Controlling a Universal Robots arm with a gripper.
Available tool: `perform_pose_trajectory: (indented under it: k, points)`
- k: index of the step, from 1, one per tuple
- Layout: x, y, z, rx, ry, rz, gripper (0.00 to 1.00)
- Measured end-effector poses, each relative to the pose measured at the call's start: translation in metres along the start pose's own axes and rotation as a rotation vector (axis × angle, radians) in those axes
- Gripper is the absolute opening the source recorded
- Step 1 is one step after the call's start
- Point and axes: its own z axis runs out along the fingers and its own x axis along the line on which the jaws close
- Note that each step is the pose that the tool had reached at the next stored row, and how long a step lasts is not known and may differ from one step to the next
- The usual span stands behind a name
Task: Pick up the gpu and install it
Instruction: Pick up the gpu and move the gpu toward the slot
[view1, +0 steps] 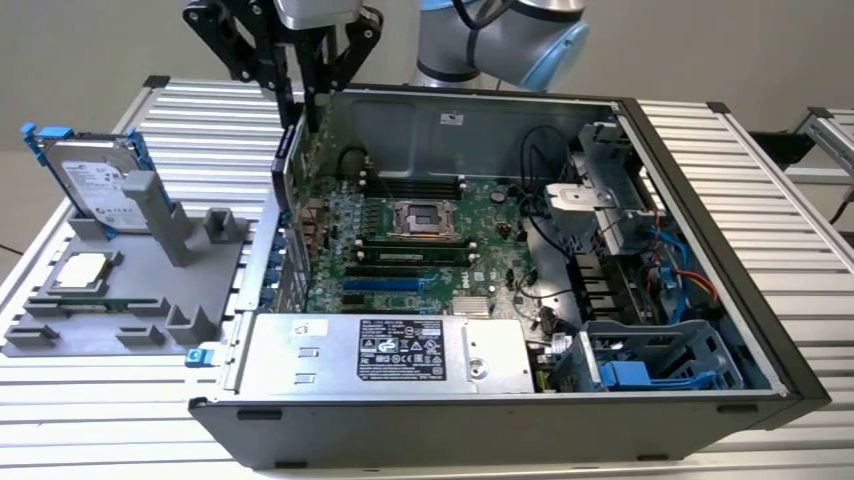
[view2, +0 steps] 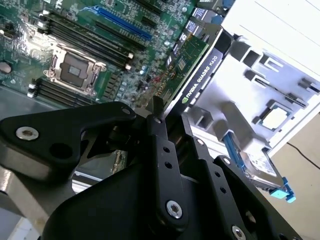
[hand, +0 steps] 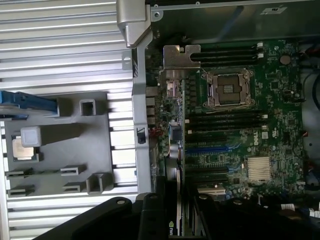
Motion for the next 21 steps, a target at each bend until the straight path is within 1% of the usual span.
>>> perform_pose_trajectory:
  k: [21]
  points:
    - [-0.0214, 0.0018, -0.0001, -0.0001, -0.0009, 0.023, 0.00]
